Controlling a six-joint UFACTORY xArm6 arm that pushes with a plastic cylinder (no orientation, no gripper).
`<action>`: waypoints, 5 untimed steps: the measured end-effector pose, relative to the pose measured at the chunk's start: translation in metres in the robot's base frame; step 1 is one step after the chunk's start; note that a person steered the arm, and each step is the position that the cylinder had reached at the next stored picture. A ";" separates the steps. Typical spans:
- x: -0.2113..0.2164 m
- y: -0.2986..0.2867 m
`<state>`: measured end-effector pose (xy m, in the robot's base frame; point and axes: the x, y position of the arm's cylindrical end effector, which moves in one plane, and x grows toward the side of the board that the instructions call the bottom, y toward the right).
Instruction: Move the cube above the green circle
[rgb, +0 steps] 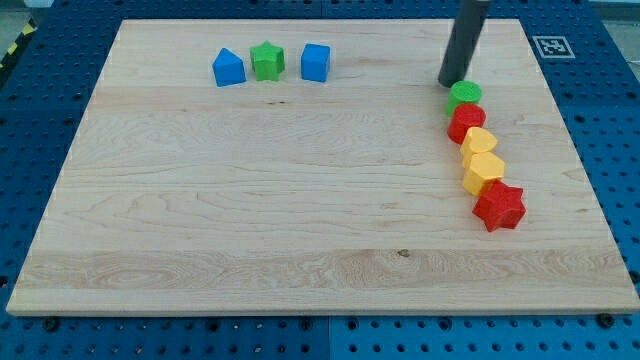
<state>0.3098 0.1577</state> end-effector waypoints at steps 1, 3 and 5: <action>-0.035 -0.053; -0.062 -0.195; -0.058 -0.221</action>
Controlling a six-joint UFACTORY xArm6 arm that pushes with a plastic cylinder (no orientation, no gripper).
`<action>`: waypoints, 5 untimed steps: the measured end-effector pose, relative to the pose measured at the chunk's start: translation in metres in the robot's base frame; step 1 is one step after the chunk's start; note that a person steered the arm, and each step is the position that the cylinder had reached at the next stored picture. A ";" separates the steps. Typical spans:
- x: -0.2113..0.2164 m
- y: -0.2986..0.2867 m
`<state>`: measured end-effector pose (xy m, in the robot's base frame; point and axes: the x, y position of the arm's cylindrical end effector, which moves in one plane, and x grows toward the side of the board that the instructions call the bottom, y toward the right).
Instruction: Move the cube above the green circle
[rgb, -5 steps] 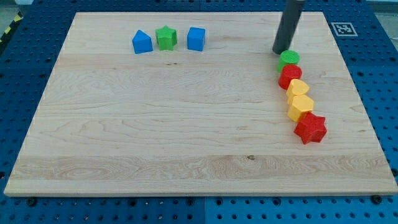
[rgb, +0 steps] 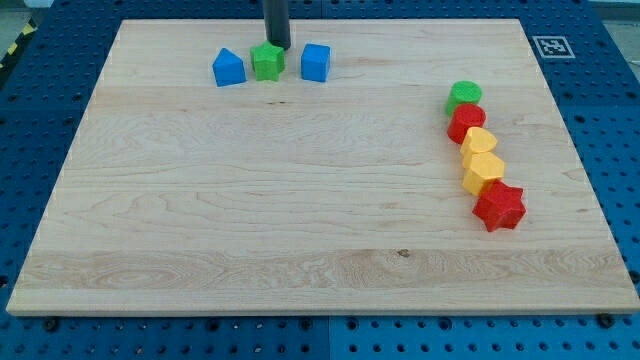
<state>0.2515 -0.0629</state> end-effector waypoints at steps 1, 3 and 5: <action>0.016 0.000; 0.033 0.031; 0.035 0.096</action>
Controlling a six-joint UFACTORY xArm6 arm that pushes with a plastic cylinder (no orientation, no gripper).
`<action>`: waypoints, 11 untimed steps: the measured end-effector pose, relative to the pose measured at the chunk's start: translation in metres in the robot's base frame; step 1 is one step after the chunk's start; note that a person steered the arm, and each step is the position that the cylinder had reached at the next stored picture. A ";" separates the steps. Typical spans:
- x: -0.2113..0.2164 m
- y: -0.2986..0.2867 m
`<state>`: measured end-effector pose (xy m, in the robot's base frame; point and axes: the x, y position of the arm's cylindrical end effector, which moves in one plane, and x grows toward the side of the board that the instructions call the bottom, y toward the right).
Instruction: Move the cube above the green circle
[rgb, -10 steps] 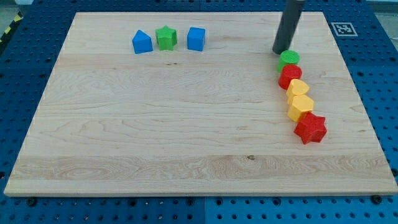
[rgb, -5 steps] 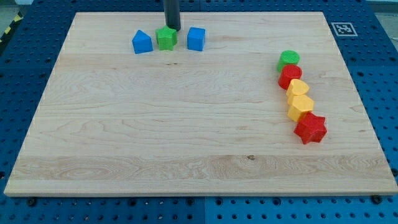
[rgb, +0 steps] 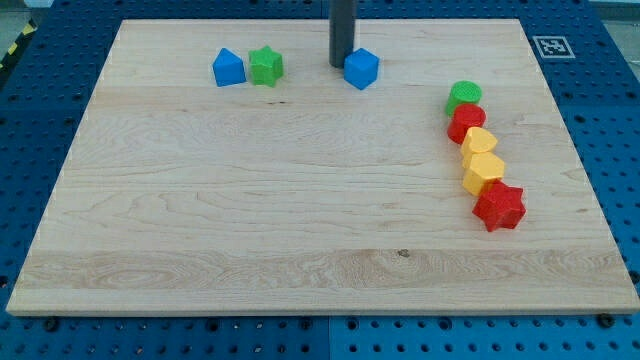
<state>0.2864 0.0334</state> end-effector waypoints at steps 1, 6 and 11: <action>0.007 0.003; 0.035 0.017; 0.036 0.053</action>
